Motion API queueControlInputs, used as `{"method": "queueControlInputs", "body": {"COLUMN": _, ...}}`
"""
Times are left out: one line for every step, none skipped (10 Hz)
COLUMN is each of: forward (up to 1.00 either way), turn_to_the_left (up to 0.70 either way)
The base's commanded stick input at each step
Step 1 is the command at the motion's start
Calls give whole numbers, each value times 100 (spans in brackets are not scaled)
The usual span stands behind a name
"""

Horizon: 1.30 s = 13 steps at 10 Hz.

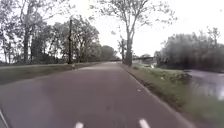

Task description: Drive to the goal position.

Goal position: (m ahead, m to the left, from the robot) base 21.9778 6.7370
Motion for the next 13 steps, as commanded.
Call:
{"method": "queueControlInputs", "body": {"forward": 70, "turn_to_the_left": 0}}
{"method": "queueControlInputs", "body": {"forward": 70, "turn_to_the_left": 0}}
{"method": "queueControlInputs", "body": {"forward": 70, "turn_to_the_left": 0}}
{"method": "queueControlInputs", "body": {"forward": 70, "turn_to_the_left": 0}}
{"method": "queueControlInputs", "body": {"forward": 70, "turn_to_the_left": 0}}
{"method": "queueControlInputs", "body": {"forward": 70, "turn_to_the_left": 0}}
{"method": "queueControlInputs", "body": {"forward": 70, "turn_to_the_left": 0}}
{"method": "queueControlInputs", "body": {"forward": 70, "turn_to_the_left": 0}}
{"method": "queueControlInputs", "body": {"forward": 70, "turn_to_the_left": 0}}
{"method": "queueControlInputs", "body": {"forward": 70, "turn_to_the_left": 0}}
{"method": "queueControlInputs", "body": {"forward": 70, "turn_to_the_left": 0}}
{"method": "queueControlInputs", "body": {"forward": 70, "turn_to_the_left": 0}}
{"method": "queueControlInputs", "body": {"forward": 70, "turn_to_the_left": 0}}
